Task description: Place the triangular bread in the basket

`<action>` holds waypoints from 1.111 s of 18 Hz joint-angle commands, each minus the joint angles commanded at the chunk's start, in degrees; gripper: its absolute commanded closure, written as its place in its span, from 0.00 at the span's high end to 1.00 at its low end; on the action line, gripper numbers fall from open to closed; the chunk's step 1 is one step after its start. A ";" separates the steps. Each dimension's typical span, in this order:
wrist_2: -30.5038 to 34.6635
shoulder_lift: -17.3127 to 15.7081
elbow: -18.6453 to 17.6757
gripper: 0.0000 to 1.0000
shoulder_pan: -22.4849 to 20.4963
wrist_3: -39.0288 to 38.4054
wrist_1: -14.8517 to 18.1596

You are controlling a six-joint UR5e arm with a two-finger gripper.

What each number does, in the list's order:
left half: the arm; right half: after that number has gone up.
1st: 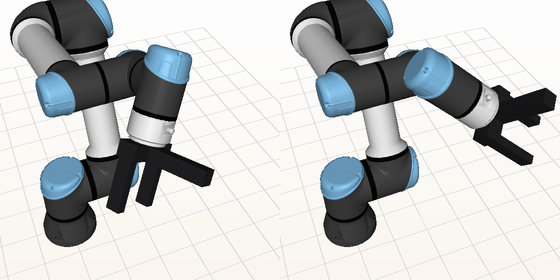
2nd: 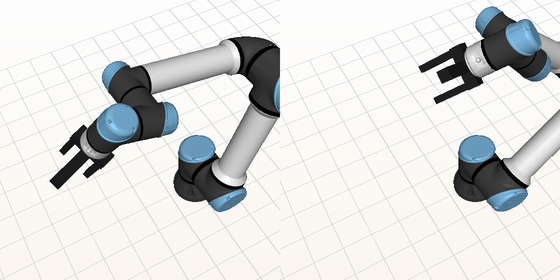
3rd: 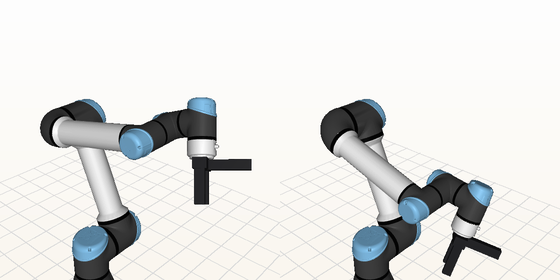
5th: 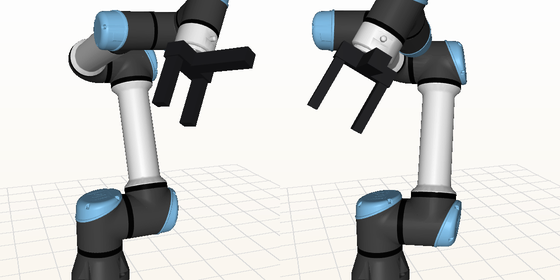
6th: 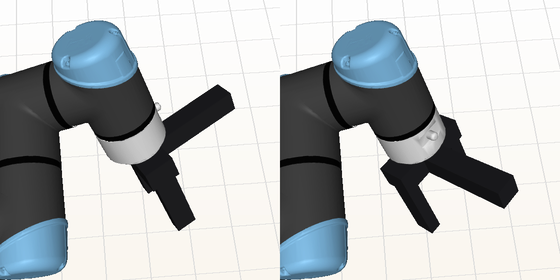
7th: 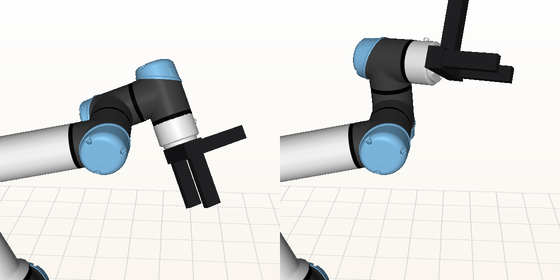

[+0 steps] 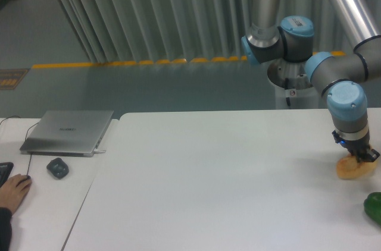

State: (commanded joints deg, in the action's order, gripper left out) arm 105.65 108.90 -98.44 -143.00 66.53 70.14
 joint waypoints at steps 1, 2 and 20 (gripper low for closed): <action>-0.18 -0.18 0.09 0.17 -0.26 0.18 0.00; -0.44 -0.35 0.52 0.17 -0.35 0.26 0.09; -14.24 -0.54 15.29 0.13 -9.93 0.62 -6.49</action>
State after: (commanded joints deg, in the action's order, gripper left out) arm 91.41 108.36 -83.15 -152.93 67.15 63.64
